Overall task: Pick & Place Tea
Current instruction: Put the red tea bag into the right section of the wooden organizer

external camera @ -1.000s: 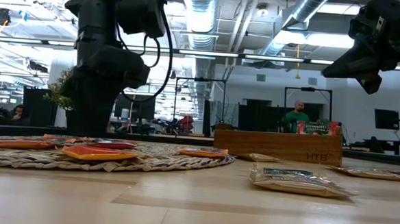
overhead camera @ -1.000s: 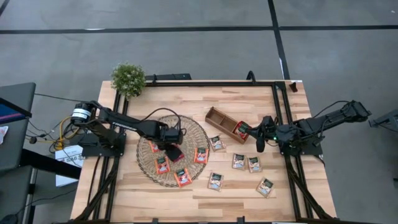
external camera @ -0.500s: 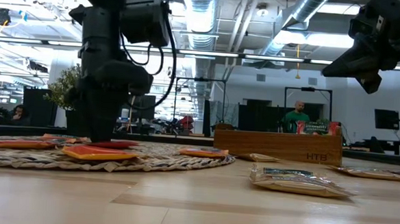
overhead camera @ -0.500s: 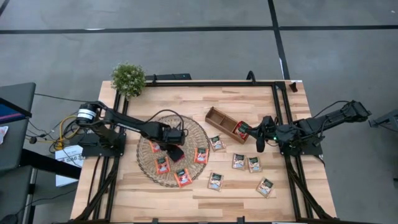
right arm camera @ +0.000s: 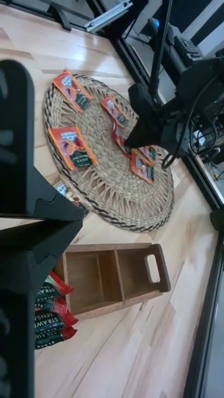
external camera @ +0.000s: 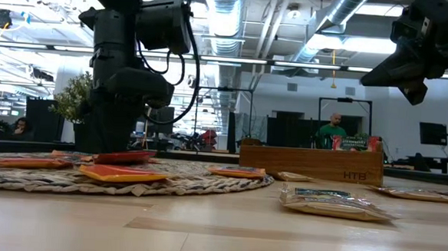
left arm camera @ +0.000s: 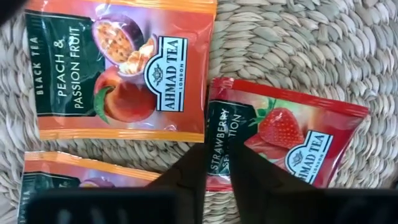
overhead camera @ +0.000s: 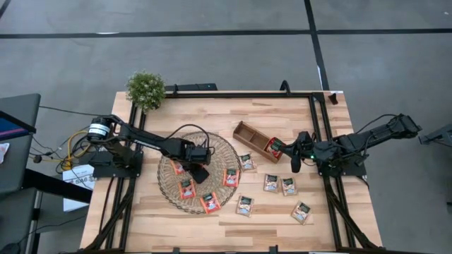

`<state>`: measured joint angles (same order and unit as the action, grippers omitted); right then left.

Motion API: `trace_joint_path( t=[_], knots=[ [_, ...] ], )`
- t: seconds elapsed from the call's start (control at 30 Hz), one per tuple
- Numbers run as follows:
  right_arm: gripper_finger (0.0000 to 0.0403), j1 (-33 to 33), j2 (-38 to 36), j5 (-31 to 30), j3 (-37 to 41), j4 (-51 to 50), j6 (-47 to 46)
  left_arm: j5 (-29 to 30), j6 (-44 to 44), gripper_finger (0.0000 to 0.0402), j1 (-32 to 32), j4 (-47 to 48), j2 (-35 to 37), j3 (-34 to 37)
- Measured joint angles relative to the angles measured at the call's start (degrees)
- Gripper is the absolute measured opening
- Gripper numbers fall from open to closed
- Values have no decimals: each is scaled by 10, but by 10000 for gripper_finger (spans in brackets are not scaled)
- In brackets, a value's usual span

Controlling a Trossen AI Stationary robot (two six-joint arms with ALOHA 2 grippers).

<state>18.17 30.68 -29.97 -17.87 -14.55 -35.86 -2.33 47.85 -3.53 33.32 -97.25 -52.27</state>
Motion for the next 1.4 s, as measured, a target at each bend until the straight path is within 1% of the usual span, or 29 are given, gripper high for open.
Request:
trace_joint_path(
  t=[0.1,0.17,0.33,0.43,0.63,0.9,1.0,1.07,1.17,1.3,1.4],
  knots=[
    [0,0,0,0,0,0,1,1,-5,15,0,-2,0,0],
    [0,0,0,0,0,0,3,3,-6,5,0,-2,0,0],
    [0,0,0,0,0,0,3,6,-7,2,0,5,6,-1],
    [0,0,0,0,0,0,4,9,-12,1,-1,31,12,-12],
    [0,0,0,0,0,0,4,22,-25,1,-1,86,25,-52],
    [0,0,0,0,0,0,4,26,-37,1,-1,127,29,-104],
    [0,0,0,1,0,6,3,35,-50,1,-4,140,29,-135],
    [0,0,0,1,0,26,1,52,-61,1,-7,147,30,-159],
    [0,0,3,15,0,84,6,84,-84,1,-12,149,30,-198],
    [0,-3,33,36,0,181,33,133,-136,1,-15,146,30,-256],
    [0,-17,61,61,-1,232,35,166,-171,1,-15,141,31,-294]
  ],
)
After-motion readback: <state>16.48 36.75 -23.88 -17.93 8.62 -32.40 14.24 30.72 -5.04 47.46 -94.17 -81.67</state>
